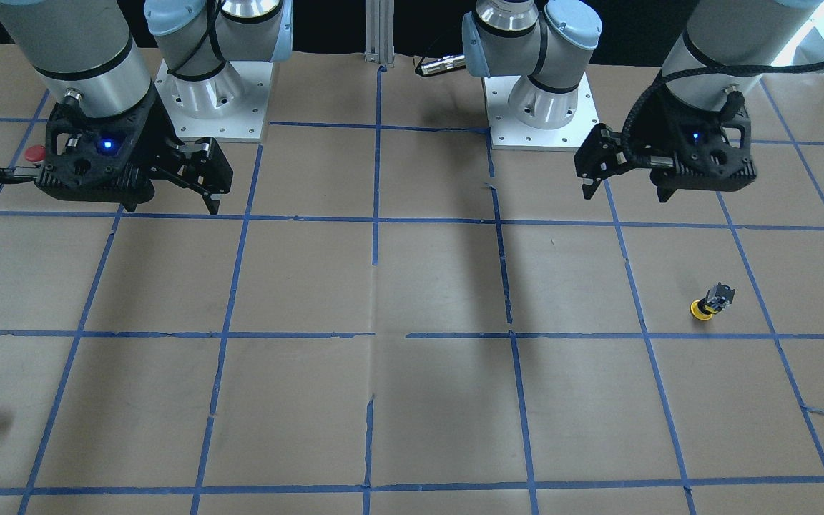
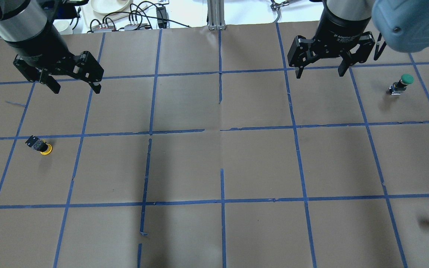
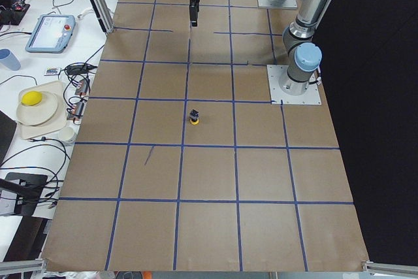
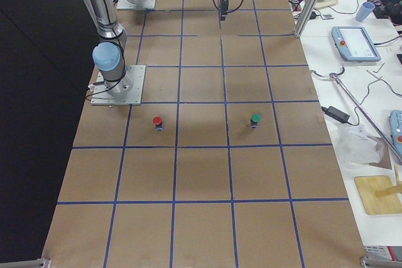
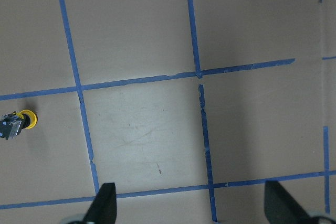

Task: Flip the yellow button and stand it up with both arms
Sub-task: 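Move the left gripper down toward the yellow button lying on its side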

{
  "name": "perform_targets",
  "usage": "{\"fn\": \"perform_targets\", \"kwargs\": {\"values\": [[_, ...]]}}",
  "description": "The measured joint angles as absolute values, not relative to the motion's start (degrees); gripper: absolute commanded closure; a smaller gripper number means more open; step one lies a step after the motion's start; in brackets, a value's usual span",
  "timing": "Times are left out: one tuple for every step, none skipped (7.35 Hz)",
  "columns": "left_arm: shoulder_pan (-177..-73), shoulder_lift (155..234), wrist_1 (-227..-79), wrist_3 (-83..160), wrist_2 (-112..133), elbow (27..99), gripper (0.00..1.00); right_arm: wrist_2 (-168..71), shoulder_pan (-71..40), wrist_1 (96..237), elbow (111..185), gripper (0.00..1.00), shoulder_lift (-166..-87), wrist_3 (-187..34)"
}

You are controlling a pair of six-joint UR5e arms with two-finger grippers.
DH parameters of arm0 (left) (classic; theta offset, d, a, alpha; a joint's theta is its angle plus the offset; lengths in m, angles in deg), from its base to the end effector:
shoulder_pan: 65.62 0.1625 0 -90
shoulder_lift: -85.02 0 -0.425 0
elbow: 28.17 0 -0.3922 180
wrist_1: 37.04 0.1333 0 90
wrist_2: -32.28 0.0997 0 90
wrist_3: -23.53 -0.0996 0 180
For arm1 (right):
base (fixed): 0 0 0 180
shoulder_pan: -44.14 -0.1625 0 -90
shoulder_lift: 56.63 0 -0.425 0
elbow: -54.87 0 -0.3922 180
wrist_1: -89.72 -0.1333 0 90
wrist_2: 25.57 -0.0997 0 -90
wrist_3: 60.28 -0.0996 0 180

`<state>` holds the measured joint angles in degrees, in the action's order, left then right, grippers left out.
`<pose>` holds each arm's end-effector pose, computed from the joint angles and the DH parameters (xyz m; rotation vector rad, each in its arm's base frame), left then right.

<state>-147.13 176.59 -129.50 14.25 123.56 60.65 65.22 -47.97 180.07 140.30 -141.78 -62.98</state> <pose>-0.0560 -0.5124 0.4803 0.0224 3.1260 0.0822 0.1513 -0.5227 0.4846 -0.0161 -3.1278 0.0028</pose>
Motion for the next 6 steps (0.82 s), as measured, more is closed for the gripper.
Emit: {"fn": "perform_targets", "kwargs": {"values": [[-143.7, 178.0, -128.8, 12.5, 123.7, 62.1, 0.00, 65.2, -48.0, 180.1, 140.3, 0.00, -141.8, -62.9], [-141.4, 179.3, -127.2, 9.8, 124.5, 63.6, 0.01, 65.2, -48.0, 180.1, 140.3, 0.00, -141.8, -62.9], [-139.1, 180.5, -124.6, 5.8, 126.2, 65.3, 0.00, 65.2, -48.0, 180.1, 140.3, 0.00, -141.8, -62.9], [-136.0, 181.4, -121.4, 1.4, 127.6, 67.2, 0.00, 65.3, -48.0, 180.0, 140.3, 0.00, -141.8, -62.9], [-132.8, 182.3, -118.5, -1.8, 128.1, 69.6, 0.00, 65.2, -48.0, 180.0, 140.4, 0.00, -141.8, -62.9], [-130.9, 182.8, -116.0, -2.3, 128.3, 71.8, 0.00, 65.2, -48.0, 180.0, 140.5, 0.00, -141.8, -62.9]]}}
